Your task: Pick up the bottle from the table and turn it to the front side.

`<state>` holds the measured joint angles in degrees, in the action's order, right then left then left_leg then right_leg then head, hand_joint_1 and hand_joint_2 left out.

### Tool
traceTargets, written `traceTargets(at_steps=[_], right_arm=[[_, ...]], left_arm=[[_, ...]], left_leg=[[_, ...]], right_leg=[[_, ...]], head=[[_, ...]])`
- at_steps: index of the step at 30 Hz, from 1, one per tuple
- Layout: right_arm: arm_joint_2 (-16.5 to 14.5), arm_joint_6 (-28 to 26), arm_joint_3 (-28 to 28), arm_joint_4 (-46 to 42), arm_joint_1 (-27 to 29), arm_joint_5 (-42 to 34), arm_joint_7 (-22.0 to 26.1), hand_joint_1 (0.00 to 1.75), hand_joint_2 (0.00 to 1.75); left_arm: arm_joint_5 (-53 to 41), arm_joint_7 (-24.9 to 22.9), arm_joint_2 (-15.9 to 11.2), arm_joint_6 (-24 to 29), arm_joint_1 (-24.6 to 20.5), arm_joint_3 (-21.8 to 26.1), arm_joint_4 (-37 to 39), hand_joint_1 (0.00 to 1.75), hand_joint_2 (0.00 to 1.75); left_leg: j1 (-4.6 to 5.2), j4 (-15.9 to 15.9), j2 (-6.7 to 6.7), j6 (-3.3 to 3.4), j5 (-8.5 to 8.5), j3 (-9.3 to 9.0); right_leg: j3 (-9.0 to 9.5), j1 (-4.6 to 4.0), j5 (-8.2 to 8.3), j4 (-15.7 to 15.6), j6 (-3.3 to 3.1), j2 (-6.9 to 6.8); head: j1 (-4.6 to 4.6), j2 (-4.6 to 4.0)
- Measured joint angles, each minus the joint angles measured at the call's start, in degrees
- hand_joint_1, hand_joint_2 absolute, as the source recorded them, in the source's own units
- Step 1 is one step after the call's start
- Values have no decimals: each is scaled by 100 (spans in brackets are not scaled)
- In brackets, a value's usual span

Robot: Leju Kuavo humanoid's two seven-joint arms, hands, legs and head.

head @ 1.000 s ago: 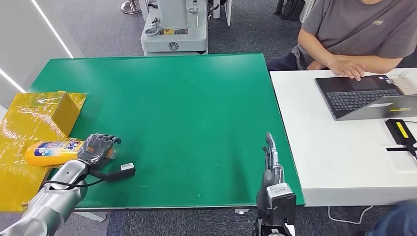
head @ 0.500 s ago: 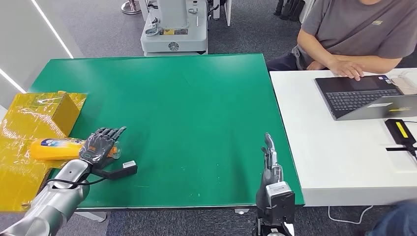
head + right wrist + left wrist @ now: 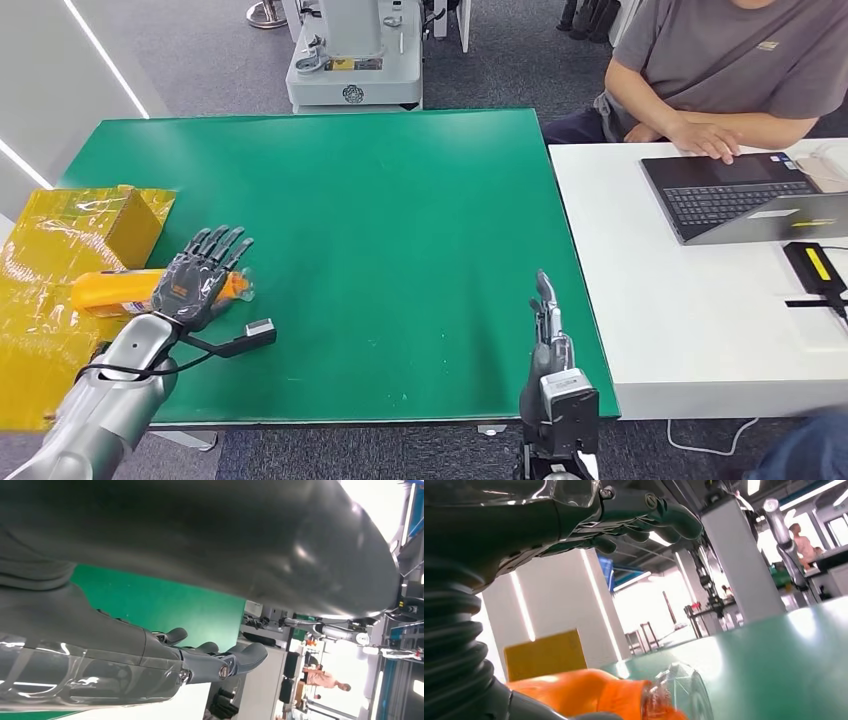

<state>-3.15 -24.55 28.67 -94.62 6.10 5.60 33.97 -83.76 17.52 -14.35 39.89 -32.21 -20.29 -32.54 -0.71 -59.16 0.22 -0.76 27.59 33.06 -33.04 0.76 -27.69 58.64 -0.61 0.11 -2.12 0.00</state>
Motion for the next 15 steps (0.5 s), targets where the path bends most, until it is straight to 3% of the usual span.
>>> traceTargets(at_steps=[6, 12, 15], right_arm=[[0, -10, -15, 2, 1, 0, -1, 0, 0], [0, -98, -20, 4, 17, -24, 7, 0, 0], [0, -140, -22, 5, 43, -33, 18, 0, 0]], left_arm=[[-65, 358, 6, 3, 241, 423, -810, 0, 175], [476, 1858, 373, 19, 600, 1711, -2563, 0, 175], [1413, 2136, 626, 25, 715, 2213, -3542, 0, 175]], left_leg=[[0, 0, 2, 0, 0, -1], [0, -1, 4, 0, 0, 2], [0, -1, 5, 0, 0, 4]], right_leg=[[-1, 0, 1, 0, -1, 2], [-5, 0, 1, -1, -1, 3], [-7, 0, 1, -2, -1, 4]], head=[[1, 0], [1, 0], [0, 0]])
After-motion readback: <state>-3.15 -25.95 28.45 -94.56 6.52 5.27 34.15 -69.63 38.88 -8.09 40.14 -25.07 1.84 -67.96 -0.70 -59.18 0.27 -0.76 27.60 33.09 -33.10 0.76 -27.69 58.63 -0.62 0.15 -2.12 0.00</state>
